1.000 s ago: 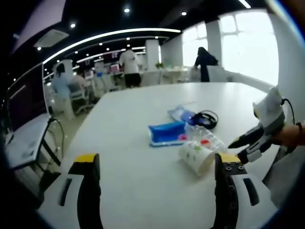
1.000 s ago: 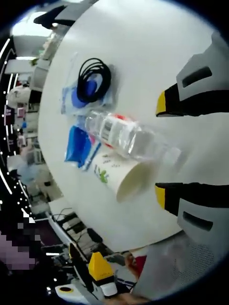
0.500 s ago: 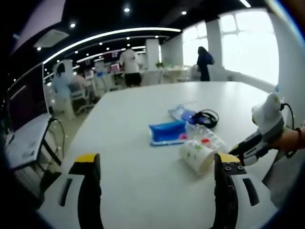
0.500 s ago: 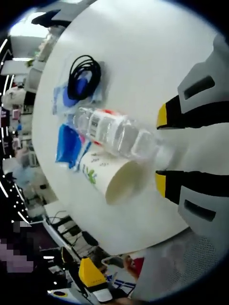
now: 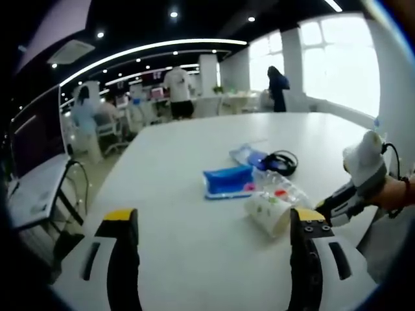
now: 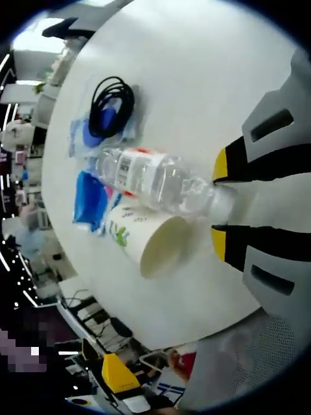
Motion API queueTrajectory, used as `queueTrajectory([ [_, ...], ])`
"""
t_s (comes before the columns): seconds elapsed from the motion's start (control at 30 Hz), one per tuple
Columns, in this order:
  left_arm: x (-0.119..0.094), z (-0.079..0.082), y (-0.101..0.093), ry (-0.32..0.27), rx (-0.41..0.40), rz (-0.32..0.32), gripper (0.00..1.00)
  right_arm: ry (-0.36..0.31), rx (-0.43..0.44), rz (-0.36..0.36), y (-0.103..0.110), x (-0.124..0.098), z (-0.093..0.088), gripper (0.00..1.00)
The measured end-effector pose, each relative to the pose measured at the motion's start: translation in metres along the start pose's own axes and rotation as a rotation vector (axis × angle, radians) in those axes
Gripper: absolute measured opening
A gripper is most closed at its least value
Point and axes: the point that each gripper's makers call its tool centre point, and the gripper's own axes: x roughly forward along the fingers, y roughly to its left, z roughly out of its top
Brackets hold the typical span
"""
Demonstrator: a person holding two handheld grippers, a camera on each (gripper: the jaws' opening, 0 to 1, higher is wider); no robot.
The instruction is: Arrange the tabletop items into an orderly group along one side of the table until the central work area is clear of visible clutter.
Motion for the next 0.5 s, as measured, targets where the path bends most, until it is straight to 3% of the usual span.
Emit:
queueTrajectory([
  [0.27, 0.0, -0.001, 0.001, 0.009, -0.001, 0.002, 0.94, -0.02, -0.001, -0.034, -0.004, -0.01, 0.01, 0.24],
  [0.5, -0.001, 0.001, 0.003, -0.007, -0.017, 0.01, 0.93, -0.098, -0.019, -0.089, -0.013, -0.027, 0.028, 0.24],
])
